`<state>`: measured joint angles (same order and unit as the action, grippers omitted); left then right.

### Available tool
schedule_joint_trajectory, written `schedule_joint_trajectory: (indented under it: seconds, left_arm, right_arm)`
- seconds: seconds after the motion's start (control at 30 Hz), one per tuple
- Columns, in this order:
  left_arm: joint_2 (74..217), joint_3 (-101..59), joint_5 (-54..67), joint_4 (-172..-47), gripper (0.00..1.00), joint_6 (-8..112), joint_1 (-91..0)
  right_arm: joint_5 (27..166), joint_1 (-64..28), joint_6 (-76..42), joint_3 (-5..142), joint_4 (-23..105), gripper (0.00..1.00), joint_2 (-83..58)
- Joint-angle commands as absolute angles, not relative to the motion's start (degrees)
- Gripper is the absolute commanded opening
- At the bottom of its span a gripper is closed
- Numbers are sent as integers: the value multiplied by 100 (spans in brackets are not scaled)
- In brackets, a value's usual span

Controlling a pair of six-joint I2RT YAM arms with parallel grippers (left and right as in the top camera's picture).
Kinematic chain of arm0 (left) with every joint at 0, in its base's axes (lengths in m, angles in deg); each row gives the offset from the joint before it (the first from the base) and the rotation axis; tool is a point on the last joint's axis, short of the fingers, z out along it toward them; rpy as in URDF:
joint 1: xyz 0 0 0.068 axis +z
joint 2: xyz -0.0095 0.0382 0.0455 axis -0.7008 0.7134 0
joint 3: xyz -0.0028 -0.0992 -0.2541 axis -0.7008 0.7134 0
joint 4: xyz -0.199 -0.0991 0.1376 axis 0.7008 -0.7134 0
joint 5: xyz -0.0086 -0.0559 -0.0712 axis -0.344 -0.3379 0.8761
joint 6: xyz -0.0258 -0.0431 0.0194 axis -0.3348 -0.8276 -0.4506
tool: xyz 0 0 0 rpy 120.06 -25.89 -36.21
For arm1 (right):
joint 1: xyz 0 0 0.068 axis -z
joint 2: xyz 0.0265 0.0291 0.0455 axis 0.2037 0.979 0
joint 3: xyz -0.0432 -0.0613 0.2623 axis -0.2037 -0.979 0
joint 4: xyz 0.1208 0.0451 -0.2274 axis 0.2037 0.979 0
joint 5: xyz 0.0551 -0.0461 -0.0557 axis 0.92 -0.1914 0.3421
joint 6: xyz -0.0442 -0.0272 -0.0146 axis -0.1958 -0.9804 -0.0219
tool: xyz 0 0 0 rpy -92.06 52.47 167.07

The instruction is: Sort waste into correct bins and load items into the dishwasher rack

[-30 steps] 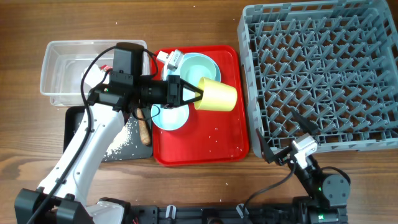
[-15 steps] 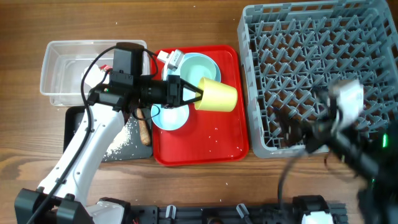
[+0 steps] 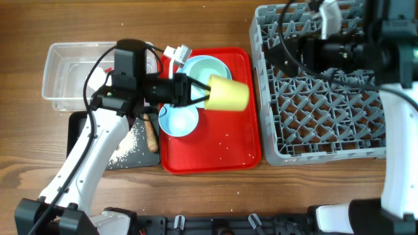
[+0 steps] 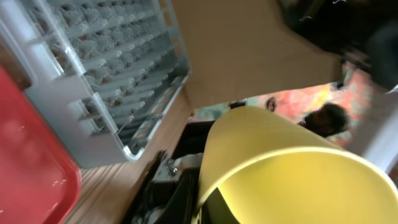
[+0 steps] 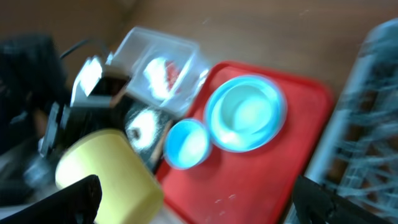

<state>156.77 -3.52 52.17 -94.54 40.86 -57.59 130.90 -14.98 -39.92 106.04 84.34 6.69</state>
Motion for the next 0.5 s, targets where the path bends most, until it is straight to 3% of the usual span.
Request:
schedule_joint_trajectory:
  seconds: [0.0, 0.2, 0.27, 0.37, 0.47]
  left_arm:
    - [15563, -413, 5674, -8571, 4, 2774, -5582]
    - [15563, -413, 5667, -7754, 4, 2261, -5582]
    - [15563, -413, 5617, -7749, 4, 2265, -5582]
    - [15563, -413, 5410, -7747, 4, 2265, -5582]
    - [15563, -413, 5361, -7625, 4, 2265, -5582]
  right_arm:
    - [14594, -1504, -5277, 10698, 9024, 100, 942]
    - [14701, -1504, -6274, 10661, 9817, 100, 964]
    - [14706, -1504, -6186, 10661, 9651, 100, 966]
    - [14714, -1504, -5115, 10661, 8965, 100, 966]
    - [14791, -1506, -4986, 10661, 8912, 100, 966]
